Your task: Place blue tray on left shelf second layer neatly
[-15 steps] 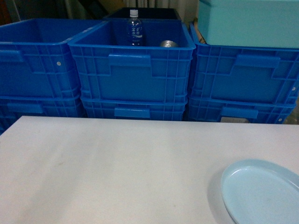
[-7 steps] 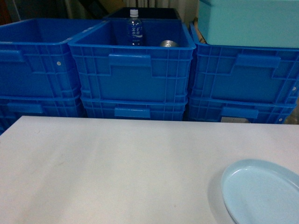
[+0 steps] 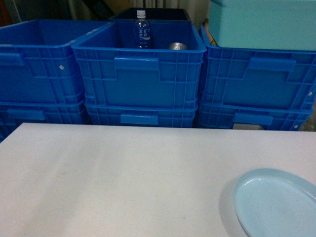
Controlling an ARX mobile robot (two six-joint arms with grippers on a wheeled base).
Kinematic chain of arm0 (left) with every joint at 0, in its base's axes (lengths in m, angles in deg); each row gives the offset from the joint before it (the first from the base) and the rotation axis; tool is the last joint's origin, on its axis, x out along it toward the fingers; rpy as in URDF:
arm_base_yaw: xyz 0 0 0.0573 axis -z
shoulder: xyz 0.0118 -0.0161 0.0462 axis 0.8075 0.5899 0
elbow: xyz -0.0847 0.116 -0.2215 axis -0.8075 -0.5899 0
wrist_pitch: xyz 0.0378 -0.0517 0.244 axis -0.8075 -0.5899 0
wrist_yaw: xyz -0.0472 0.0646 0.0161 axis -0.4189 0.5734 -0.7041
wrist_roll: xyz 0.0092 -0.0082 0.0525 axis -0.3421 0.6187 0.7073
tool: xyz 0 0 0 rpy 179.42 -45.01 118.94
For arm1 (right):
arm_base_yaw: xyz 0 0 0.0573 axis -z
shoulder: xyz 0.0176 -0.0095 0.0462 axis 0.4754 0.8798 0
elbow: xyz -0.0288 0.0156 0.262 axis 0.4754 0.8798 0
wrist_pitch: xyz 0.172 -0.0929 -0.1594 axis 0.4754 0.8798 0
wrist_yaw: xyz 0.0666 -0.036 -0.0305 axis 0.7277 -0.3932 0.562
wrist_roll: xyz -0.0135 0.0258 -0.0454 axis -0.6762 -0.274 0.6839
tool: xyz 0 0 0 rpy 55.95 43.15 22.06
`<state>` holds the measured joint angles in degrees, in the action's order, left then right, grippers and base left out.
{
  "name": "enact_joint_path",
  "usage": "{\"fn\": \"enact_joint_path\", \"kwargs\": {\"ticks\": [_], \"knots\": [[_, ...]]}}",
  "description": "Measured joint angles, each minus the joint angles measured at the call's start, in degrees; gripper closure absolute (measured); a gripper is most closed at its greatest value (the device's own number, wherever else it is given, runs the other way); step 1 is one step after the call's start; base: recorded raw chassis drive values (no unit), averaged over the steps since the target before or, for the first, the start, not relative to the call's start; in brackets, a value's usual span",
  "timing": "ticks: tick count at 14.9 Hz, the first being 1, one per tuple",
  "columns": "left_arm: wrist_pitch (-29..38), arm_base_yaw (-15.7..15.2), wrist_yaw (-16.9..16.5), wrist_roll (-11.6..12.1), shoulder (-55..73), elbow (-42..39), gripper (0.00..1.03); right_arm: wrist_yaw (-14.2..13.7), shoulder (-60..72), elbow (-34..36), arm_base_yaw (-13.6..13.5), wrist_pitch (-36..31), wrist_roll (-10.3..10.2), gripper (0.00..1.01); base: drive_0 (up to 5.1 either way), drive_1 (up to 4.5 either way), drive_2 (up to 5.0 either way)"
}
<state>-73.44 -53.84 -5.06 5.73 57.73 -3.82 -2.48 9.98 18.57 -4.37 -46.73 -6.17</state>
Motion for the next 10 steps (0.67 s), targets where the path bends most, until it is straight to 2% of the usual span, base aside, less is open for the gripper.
{"fn": "enact_joint_path", "kwargs": {"ticks": [2,3,5,6,8,10], "knots": [[0.0,0.0,0.0,0.0,0.0,0.0,0.05,2.4,5.6,0.8,-0.1,-6.9,-0.9,0.03,0.0,0.00,0.0],[0.0,0.0,0.0,0.0,0.0,0.0,0.05,2.5,9.0,0.8,-1.3,-11.1,-2.5,0.03,0.0,0.00,0.0],[0.0,0.0,0.0,0.0,0.0,0.0,0.05,-0.5,15.1,0.7,-4.9,-17.1,-7.0,0.03,0.0,0.00,0.0],[0.0,0.0,0.0,0.0,0.0,0.0,0.05,-2.2,17.1,-0.1,-7.6,-19.0,-9.4,0.03,0.0,0.00,0.0],[0.0,0.0,0.0,0.0,0.0,0.0,0.05,-5.7,19.7,-2.5,-12.2,-20.3,-13.2,0.03,0.0,0.00,0.0],[0.0,0.0,0.0,0.0,0.0,0.0,0.05,-10.9,22.0,-5.2,-16.2,-20.0,-17.2,0.03,0.0,0.00,0.0]]}}
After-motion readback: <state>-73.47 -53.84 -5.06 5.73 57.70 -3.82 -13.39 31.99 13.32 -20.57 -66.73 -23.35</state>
